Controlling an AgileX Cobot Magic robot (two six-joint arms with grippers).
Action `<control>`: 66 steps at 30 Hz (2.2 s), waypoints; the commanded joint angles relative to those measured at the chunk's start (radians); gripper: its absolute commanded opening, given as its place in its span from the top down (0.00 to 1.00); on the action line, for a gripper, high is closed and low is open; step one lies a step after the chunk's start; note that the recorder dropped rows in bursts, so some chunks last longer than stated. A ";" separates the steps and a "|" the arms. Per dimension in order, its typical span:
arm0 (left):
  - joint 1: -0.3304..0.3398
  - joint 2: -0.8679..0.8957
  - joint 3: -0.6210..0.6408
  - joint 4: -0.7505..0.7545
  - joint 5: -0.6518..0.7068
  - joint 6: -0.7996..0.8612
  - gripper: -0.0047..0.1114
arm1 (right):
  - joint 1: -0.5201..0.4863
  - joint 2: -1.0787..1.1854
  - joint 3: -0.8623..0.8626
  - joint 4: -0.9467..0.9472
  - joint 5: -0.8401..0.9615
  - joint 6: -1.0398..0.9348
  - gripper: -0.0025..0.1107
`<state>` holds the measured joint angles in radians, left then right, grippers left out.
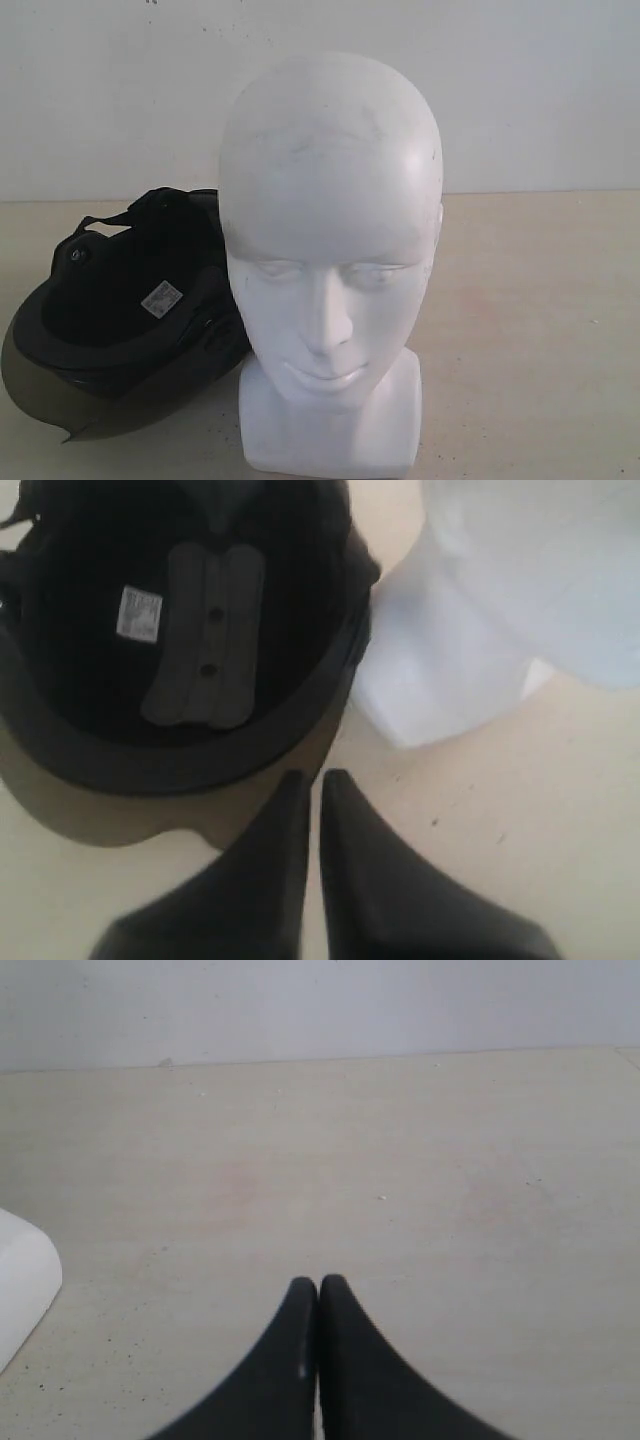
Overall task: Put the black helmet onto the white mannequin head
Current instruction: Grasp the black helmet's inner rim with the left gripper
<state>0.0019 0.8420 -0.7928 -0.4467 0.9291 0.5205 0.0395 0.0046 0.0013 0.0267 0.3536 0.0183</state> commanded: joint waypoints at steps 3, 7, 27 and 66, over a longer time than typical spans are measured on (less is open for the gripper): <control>-0.003 0.165 -0.028 -0.050 0.017 0.217 0.60 | 0.001 -0.005 -0.001 0.005 -0.017 0.001 0.98; -0.015 0.224 -0.028 -0.175 0.033 0.411 0.24 | 0.001 -0.005 -0.001 0.007 -0.017 0.001 0.98; -0.212 0.442 -0.026 -0.167 -0.182 0.555 0.27 | 0.001 -0.005 -0.001 0.007 -0.017 0.001 0.98; -0.212 0.701 -0.026 -0.327 -0.416 0.812 0.27 | 0.001 -0.005 -0.001 0.007 -0.017 0.004 0.98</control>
<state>-0.2052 1.5326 -0.8132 -0.7613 0.5321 1.3246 0.0395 0.0046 0.0013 0.0330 0.3468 0.0221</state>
